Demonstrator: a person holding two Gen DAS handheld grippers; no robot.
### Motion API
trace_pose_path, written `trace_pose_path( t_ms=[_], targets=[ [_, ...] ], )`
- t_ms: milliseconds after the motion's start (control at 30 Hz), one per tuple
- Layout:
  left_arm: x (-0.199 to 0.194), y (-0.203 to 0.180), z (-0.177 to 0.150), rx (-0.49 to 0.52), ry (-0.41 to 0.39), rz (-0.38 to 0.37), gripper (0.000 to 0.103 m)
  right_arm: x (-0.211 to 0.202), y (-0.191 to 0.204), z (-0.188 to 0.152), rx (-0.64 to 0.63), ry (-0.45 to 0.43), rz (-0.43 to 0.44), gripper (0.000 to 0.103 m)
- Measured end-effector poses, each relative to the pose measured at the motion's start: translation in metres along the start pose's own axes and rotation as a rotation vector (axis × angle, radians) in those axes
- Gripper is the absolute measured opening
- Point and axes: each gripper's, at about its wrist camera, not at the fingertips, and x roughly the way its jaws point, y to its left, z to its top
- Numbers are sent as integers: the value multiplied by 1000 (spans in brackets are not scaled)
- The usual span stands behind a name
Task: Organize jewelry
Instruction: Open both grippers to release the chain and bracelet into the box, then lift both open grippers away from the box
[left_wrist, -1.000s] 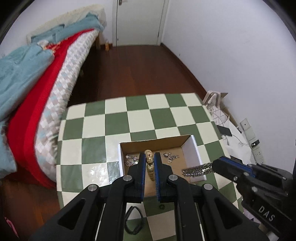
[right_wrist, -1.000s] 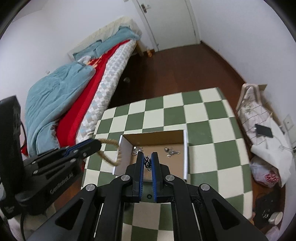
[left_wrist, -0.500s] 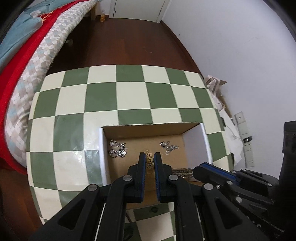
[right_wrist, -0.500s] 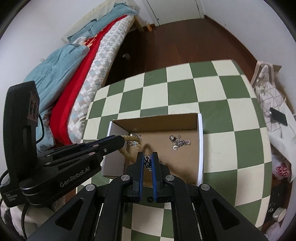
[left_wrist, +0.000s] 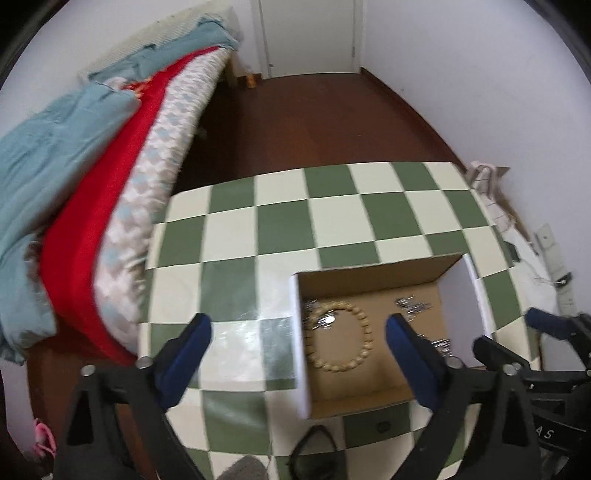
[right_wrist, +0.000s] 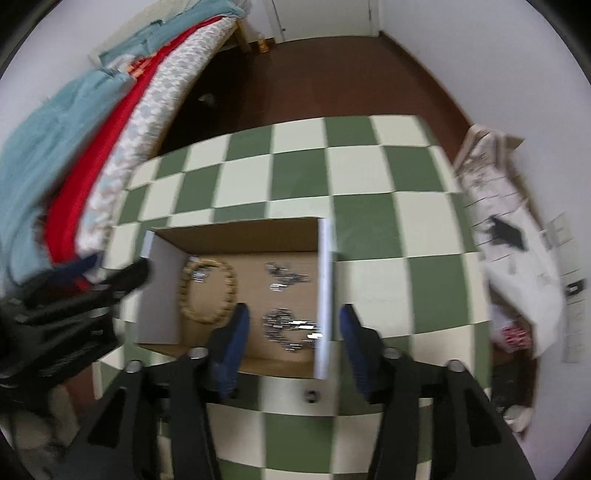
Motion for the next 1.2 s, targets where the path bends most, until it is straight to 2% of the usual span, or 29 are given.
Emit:
trace_pose_path(
  t_ms=[33,133,200,300,400,633,900,1200],
  targets=[
    [-1,2,-5,0,-8,20,103,1,0,-3,-12,1,-30,77],
    [-4,4,-16,-3,-26,60,103,4,0,-11,-29,7,-79,92],
    [-5,6,-23,-9,-30,68,103,7,0,-16,-36,14,-97,97],
    [-6,9,-32,-27,-29,75,103,11,2,-24,-44,15,-118,97],
    [-9,12,-40,-43,-36,81,103,9,4,-29,-49,6,-129,103],
    [-32,21,-51,-73,-95,93,103,-9,10,-38,-61,-44,-147,103],
    [-69,24,-62,-84,-159,81,103,-42,20,-53,-78,-120,-158,103],
    [-116,22,-79,-88,-245,111,103,-93,26,-77,-75,-226,-170,103]
  ],
)
